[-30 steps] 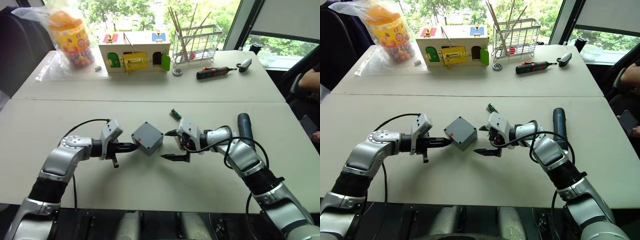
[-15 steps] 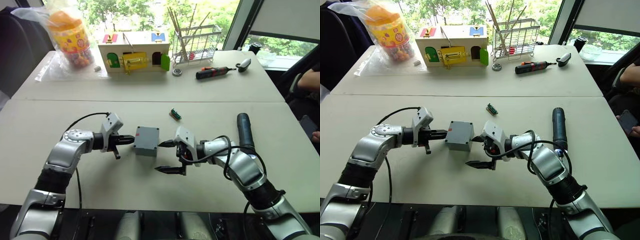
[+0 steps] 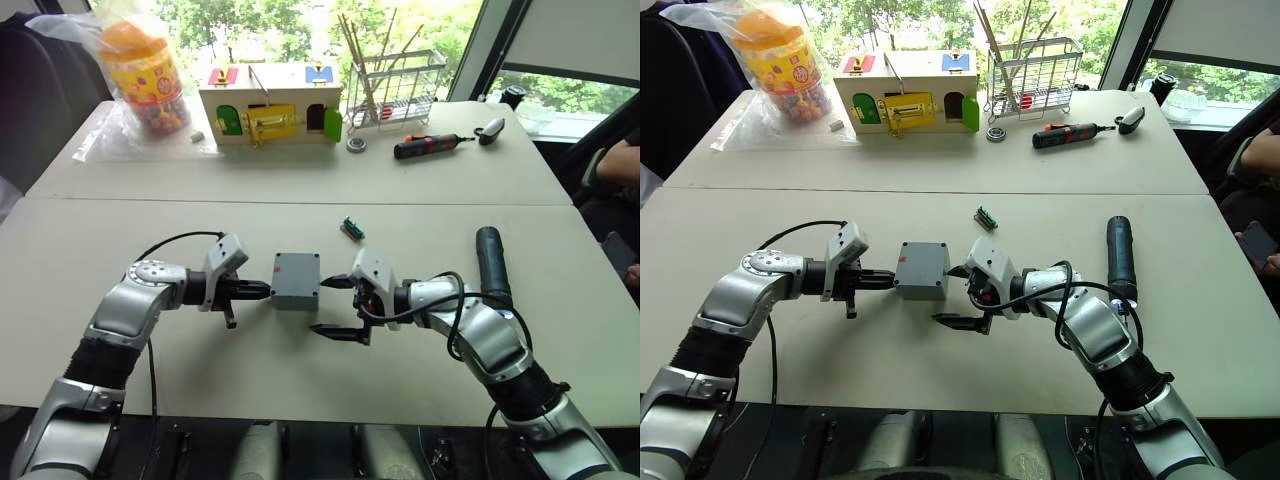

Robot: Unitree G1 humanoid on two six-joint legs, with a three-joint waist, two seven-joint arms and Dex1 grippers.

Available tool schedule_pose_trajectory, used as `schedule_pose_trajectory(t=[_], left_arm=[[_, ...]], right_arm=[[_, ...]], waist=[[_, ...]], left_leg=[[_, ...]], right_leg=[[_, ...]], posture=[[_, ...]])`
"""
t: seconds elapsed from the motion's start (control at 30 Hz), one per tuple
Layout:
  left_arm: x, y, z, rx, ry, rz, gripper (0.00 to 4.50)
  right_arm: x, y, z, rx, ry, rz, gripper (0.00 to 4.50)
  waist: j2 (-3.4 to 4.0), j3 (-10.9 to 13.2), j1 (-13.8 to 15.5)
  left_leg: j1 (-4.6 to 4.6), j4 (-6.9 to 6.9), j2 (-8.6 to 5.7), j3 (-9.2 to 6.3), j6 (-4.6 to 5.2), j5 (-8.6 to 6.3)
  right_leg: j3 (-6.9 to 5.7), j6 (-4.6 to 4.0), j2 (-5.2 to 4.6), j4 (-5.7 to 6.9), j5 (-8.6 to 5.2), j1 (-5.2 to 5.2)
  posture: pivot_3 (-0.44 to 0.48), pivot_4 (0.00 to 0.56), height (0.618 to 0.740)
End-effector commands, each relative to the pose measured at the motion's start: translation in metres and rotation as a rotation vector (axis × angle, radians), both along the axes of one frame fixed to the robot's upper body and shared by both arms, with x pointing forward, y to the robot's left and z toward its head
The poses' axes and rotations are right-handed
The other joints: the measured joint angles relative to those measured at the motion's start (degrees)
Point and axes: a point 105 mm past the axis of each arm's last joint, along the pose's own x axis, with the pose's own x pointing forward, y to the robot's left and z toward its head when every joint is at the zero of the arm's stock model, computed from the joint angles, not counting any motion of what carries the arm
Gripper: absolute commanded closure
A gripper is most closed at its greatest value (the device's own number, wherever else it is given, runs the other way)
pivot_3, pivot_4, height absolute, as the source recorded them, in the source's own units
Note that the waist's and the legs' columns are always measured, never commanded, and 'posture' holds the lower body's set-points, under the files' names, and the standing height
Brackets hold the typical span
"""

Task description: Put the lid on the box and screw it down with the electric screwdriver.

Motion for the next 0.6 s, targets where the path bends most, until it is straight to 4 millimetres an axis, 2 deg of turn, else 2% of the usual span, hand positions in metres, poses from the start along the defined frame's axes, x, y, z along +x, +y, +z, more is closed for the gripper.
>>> schedule_pose_trajectory(t=[0.03, 0.1, 0.17, 0.33, 0.4, 0.5, 0.57, 0.6], left_arm=[[0.002, -0.005, 0.011, -0.015, -0.048, -0.021, 4.5], [0.004, 0.0, 0.013, -0.005, -0.061, -0.003, 4.5], [0.009, 0.009, 0.022, 0.008, -0.089, 0.019, 4.5], [0.013, 0.016, 0.055, -0.013, -0.15, 0.0, 4.5], [0.011, 0.011, 0.067, -0.037, -0.167, -0.031, 4.5], [0.005, -0.007, 0.083, -0.089, -0.178, -0.109, 4.5], [0.0, -0.017, 0.083, -0.088, -0.172, -0.152, 4.5], [-0.003, -0.021, 0.079, -0.071, -0.168, -0.171, 4.5]], right_arm=[[-0.006, 0.004, 0.015, 0.028, -0.052, 0.041, 0.03], [-0.007, -0.001, 0.018, 0.021, -0.06, 0.032, 0.03], [-0.008, -0.011, 0.03, 0.054, -0.067, -0.011, 0.03], [-0.01, -0.046, 0.043, 0.146, -0.035, -0.139, 0.03], [-0.002, -0.058, 0.047, 0.173, -0.053, -0.212, 0.03], [0.025, -0.076, 0.048, 0.212, -0.119, -0.381, 0.03], [0.035, -0.082, 0.041, 0.211, -0.128, -0.435, 0.03], [0.038, -0.082, 0.037, 0.205, -0.13, -0.441, 0.25]], waist=[[0.0, 0.0, 0.0], [0.0, 0.0, 0.0], [0.0, 0.0, 0.1], [-0.02, 0.0, 0.3], [-0.01, 0.0, 0.2], [-0.02, 0.0, 0.1], [-0.02, 0.0, 0.0], [-0.01, 0.0, -0.1]], left_leg=[[0.0, 0.0, 0.0, 0.0, 0.0, 0.0], [0.0, 0.0, 0.0, 0.0, 0.0, 0.0], [0.0, 0.0, 0.0, 0.0, 0.0, 0.0], [-0.01, 0.0, 0.0, -0.01, 0.02, -0.01], [-0.01, 0.01, 0.0, 0.01, 0.04, -0.02], [-0.01, 0.01, 0.01, 0.02, 0.04, -0.02], [0.0, 0.01, 0.01, 0.03, 0.04, -0.02], [0.0, 0.01, 0.01, 0.03, 0.04, -0.02]], right_leg=[[0.0, 0.0, 0.0, 0.0, 0.0, 0.0], [0.0, 0.0, 0.0, 0.0, 0.0, 0.0], [0.0, 0.0, 0.0, 0.0, 0.0, 0.0], [0.0, 0.0, -0.01, -0.01, 0.0, 0.03], [0.0, 0.0, 0.0, -0.01, 0.0, 0.04], [0.0, 0.0, 0.01, -0.01, 0.0, 0.04], [0.01, 0.0, 0.02, 0.01, 0.0, 0.02], [0.01, 0.0, 0.03, 0.01, 0.0, 0.02]], posture=[[0.0, 0.15, 0.74], [0.0, 0.15, 0.74], [0.0, 0.15, 0.74], [0.0, 0.15, 0.74], [0.0, 0.15, 0.74], [0.0, 0.15, 0.74], [0.0, 0.15, 0.74], [0.0, 0.15, 0.74]])
